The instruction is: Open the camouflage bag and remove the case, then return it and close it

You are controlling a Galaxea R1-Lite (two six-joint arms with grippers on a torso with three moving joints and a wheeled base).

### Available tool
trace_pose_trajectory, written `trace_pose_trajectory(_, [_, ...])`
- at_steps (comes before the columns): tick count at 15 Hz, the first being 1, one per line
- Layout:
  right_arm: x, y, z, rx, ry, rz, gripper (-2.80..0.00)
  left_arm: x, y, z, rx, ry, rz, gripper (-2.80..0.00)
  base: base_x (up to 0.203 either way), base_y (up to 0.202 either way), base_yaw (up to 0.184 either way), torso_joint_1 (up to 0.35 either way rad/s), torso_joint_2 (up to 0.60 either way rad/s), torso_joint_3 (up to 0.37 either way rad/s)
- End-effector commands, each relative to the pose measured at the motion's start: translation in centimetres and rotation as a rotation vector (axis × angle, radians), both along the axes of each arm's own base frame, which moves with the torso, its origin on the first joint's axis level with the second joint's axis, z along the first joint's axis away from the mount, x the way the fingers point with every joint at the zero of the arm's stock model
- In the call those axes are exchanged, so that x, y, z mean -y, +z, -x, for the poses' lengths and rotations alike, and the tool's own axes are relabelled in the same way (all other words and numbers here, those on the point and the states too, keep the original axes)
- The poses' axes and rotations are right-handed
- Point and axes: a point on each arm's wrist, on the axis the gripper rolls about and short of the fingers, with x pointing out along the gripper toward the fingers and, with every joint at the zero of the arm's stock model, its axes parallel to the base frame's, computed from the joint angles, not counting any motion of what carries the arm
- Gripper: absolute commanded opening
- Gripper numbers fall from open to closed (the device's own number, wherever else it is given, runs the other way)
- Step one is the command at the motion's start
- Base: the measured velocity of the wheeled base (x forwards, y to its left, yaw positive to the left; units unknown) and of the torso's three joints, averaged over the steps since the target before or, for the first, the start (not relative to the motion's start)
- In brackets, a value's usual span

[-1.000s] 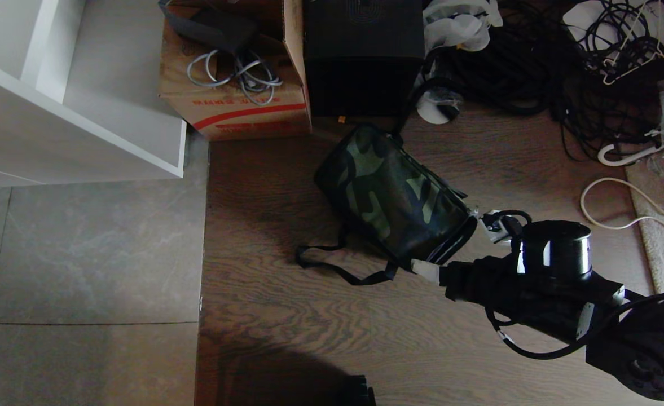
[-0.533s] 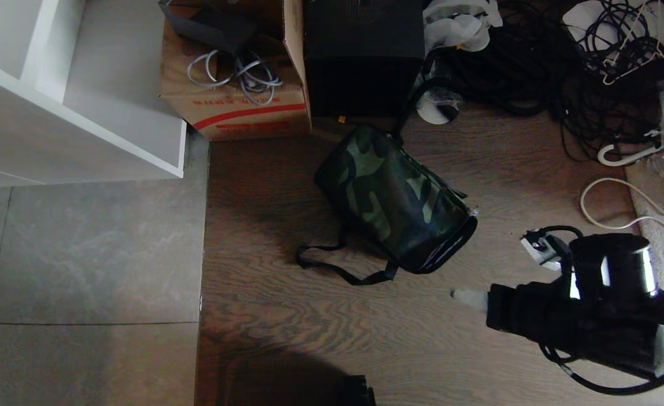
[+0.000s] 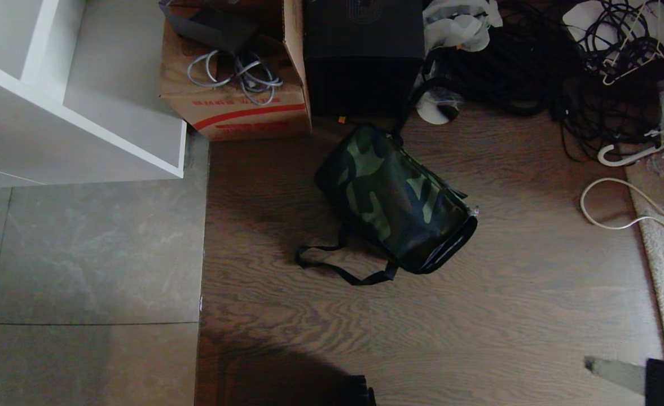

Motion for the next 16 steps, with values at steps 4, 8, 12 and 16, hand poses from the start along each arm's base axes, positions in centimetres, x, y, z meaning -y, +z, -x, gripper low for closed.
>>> trace_pose_trajectory(4, [3.2,-4.6,8.4,0.188,-0.136,0.305,-2.80,0.0,0.0,0.0,0.001,0.001,0.001,-2.80,0.000,0.000,0.000,0.000,0.00,0.000])
trace_pose_trajectory(8, [3.1,-7.6,9.1,0.425,-0.142,0.332,-2.80,0.0,0.0,0.0,-0.001,0.001,0.001,-2.80,0.000,0.000,0.000,0.000,0.00,0.000])
trace_pose_trajectory(12, [3.1,-7.8,10.9,0.673,-0.198,0.318,-2.80,0.0,0.0,0.0,0.000,0.001,0.001,-2.80,0.000,0.000,0.000,0.000,0.00,0.000])
trace_pose_trajectory(16, [3.0,-7.8,10.9,0.671,-0.202,0.315,-2.80,0.0,0.0,0.0,0.000,0.001,0.001,-2.80,0.000,0.000,0.000,0.000,0.00,0.000])
